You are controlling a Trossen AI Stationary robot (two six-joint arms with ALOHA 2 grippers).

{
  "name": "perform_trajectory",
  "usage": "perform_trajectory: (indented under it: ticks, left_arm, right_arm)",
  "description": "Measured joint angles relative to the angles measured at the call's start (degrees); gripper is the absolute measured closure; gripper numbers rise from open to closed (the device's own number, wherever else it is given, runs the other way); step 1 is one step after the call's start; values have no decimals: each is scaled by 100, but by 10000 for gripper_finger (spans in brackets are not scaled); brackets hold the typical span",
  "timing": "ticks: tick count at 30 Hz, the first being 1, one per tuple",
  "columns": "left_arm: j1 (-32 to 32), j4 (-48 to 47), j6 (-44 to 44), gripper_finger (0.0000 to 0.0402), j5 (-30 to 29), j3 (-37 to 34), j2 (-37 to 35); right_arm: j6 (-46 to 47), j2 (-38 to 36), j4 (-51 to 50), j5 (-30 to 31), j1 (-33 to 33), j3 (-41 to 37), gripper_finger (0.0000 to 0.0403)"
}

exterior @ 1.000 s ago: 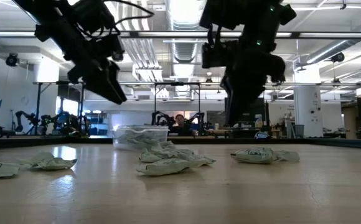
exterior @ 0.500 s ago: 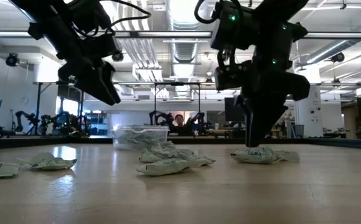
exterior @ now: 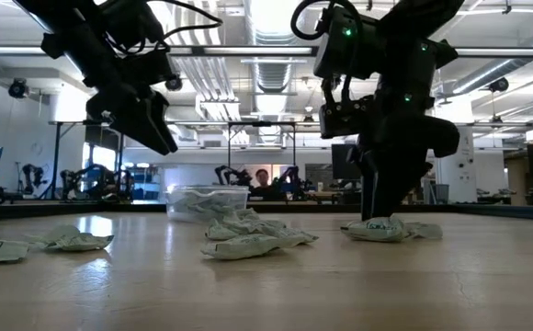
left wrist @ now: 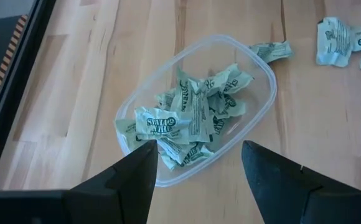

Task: Pick and place Stevia / Truvia into bins
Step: Put the stevia packet into the transparent bin

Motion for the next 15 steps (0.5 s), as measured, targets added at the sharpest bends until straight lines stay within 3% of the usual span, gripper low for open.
perform_trajectory:
  ticks: [8, 15]
  left_arm:
    - [0, 0, 2, 184, -2, 0, 0]
    - [0, 2, 2, 184, -2, 0, 0]
  right_arm:
    - [140, 0, -50, 146, 0, -7, 169]
    - [140, 2, -50, 160, 0, -7, 192]
